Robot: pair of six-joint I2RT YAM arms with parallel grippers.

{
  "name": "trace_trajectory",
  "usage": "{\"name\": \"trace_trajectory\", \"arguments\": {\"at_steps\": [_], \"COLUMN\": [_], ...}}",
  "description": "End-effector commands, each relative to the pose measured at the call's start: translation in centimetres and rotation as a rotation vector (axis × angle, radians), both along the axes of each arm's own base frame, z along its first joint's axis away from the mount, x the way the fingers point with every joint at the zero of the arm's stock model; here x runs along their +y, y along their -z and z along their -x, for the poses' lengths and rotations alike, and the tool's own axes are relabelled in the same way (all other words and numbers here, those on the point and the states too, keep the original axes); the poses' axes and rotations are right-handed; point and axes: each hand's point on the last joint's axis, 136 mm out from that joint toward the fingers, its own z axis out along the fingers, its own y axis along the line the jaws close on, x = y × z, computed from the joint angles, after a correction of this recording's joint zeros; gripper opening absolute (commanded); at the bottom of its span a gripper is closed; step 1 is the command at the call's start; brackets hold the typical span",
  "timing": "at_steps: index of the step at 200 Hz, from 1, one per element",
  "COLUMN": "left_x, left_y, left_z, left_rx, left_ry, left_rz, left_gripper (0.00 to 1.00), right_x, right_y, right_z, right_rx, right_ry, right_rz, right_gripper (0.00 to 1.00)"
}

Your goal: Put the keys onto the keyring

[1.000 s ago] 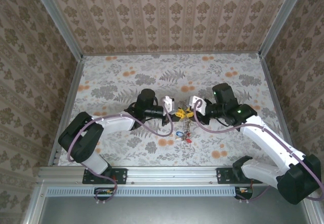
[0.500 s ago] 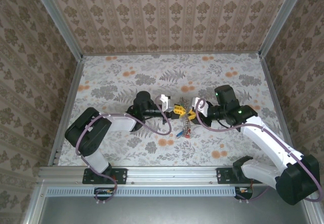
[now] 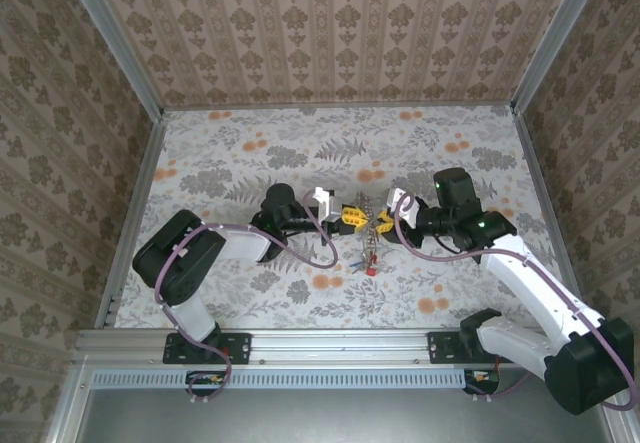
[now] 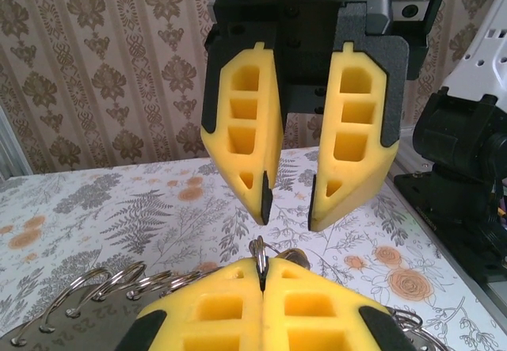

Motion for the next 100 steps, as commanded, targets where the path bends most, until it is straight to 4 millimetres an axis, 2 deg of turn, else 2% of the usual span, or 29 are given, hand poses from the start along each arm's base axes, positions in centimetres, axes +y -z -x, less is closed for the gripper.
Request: {"name": "trace_trajectory", "arguments": {"at_steps": [1, 50, 100], "left_x": [0.4, 0.3, 0.1], "left_y": [-1.2, -1.1, -1.1], "left_z": [0.2, 0.0, 0.0], "left_rx": [-0.031, -0.019, -0.020], "left_ry": [0.019, 0.010, 0.010], "left_rz": [0.046, 0.046, 0.046], "left_gripper": [0.00, 0.00, 0.00], "right_x": [0.3, 1.1, 2.4], "right_y": [-0.1, 0.6, 1.4], "right_z": [0.1, -1.2, -1.1], "right_rx": [0.010, 0.024, 0.049], "right_ry": [-0.013, -0.008, -0.059], "right_rz": [-0.027, -0.063, -0.060], "right_gripper": [0.26, 0.28, 0.24]}}
